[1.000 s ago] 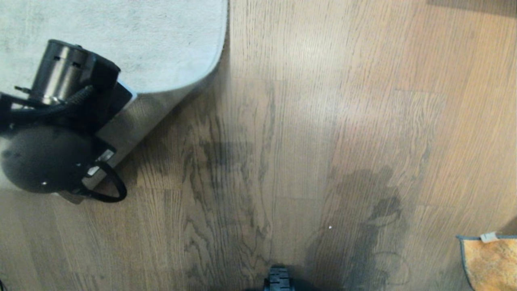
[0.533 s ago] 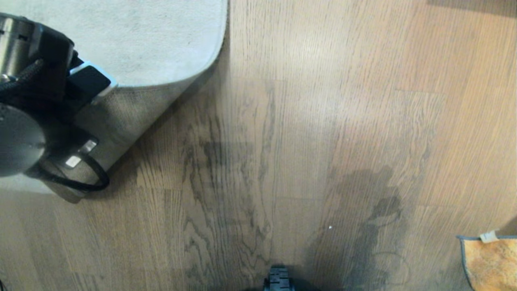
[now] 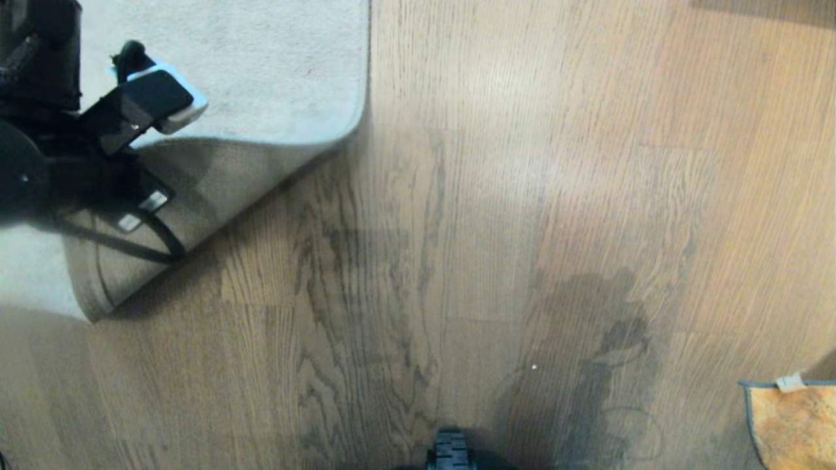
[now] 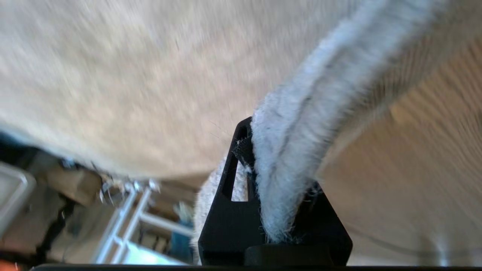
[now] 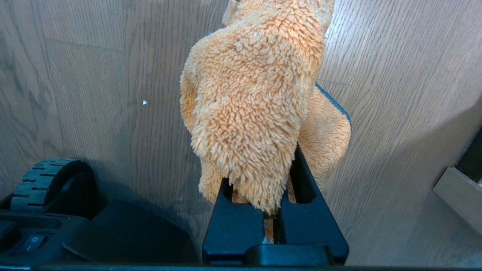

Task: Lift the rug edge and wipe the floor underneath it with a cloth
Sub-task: Lift up the carpet

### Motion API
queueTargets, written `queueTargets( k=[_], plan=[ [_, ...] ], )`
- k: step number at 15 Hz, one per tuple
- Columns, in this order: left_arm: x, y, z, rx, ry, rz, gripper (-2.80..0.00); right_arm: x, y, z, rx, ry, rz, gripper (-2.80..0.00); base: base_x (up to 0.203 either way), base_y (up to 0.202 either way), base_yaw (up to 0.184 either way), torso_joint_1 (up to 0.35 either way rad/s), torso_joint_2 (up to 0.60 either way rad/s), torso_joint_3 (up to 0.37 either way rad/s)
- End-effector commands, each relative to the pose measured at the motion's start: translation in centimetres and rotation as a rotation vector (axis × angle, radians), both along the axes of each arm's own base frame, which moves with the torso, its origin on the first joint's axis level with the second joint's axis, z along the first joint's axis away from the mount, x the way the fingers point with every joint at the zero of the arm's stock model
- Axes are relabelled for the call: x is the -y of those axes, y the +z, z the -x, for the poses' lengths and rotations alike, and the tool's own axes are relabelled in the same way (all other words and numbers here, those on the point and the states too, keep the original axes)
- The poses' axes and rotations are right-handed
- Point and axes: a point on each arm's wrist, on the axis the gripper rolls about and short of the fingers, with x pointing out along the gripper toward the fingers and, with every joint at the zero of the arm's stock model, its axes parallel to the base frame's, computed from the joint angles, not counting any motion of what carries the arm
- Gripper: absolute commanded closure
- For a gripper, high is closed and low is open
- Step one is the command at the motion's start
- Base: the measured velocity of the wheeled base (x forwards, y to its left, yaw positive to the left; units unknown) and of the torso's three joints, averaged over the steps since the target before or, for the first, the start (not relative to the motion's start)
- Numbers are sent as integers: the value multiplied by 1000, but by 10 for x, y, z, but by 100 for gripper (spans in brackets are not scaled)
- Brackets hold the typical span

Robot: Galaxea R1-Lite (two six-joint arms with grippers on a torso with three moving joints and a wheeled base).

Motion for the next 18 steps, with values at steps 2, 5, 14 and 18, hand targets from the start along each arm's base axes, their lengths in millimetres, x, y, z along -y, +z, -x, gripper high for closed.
queueTargets(
  k=[2,5,14,18],
  plan=[
    [3,9,-15,70,-44,-67,0,0,0,0,-1,1,1,0,0,0,0,0,0,0],
    [1,19,-14,97,-49,-77,0,0,0,0,-1,1,1,0,0,0,0,0,0,0],
    [-19,45,0,192,4,-56,0,0,0,0,-1,1,1,0,0,0,0,0,0,0],
    [-26,44,6,193,27,-61,0,0,0,0,-1,1,1,0,0,0,0,0,0,0]
  ],
)
